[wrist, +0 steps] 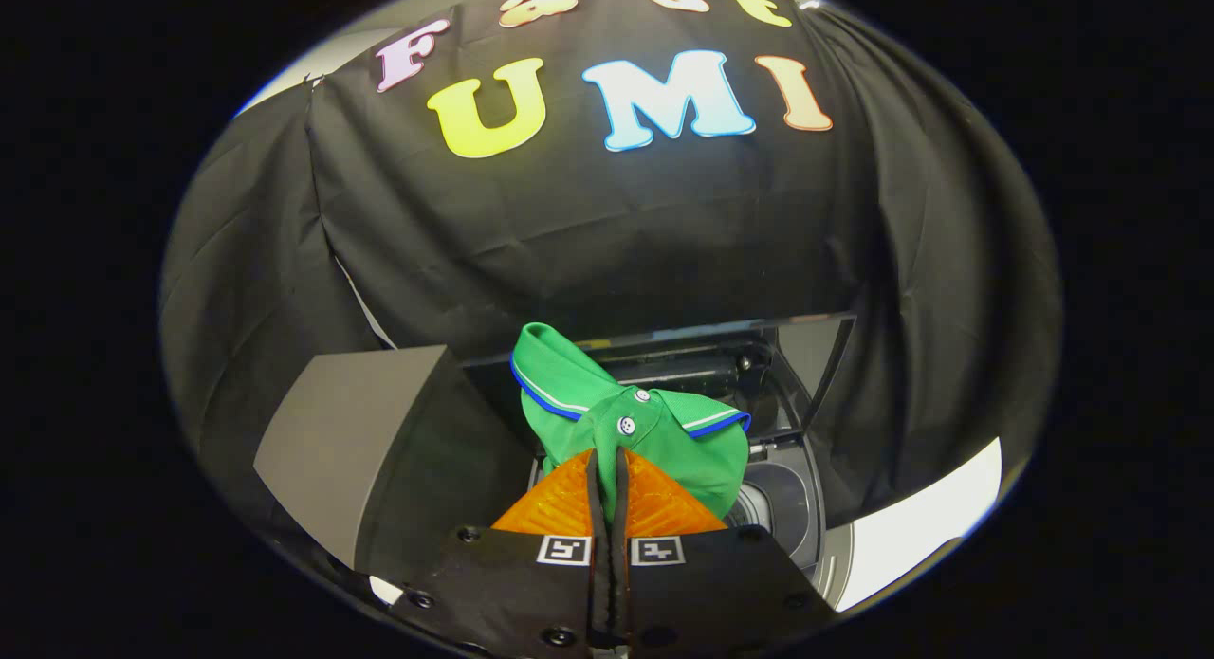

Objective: Put the clothes into the washing machine and then close the washing machine lid.

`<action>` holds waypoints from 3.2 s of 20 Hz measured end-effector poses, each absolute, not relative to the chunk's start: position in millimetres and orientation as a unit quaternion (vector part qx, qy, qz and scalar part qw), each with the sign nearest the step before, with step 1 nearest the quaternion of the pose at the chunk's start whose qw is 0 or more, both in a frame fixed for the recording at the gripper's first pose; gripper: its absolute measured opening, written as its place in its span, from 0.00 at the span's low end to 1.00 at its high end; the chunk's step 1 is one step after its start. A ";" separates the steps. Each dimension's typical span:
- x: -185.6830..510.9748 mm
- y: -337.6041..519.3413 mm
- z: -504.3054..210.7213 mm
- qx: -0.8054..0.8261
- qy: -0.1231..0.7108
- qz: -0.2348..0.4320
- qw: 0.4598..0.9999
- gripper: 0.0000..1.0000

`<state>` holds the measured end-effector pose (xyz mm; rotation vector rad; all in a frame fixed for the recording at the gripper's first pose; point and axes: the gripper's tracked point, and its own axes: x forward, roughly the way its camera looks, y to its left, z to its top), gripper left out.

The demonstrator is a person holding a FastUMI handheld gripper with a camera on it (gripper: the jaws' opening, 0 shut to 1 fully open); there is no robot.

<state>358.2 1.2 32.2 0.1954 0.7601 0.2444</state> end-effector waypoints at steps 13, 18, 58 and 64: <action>336.6 -7.7 -98.0 0.072 0.456 0.091 0.883 0.02; 342.9 -9.9 -128.5 0.081 0.480 0.078 0.870 0.01; 347.0 -6.4 -197.5 0.083 0.509 0.050 0.855 0.98; 353.0 -12.8 -151.0 0.089 0.439 0.060 0.892 0.98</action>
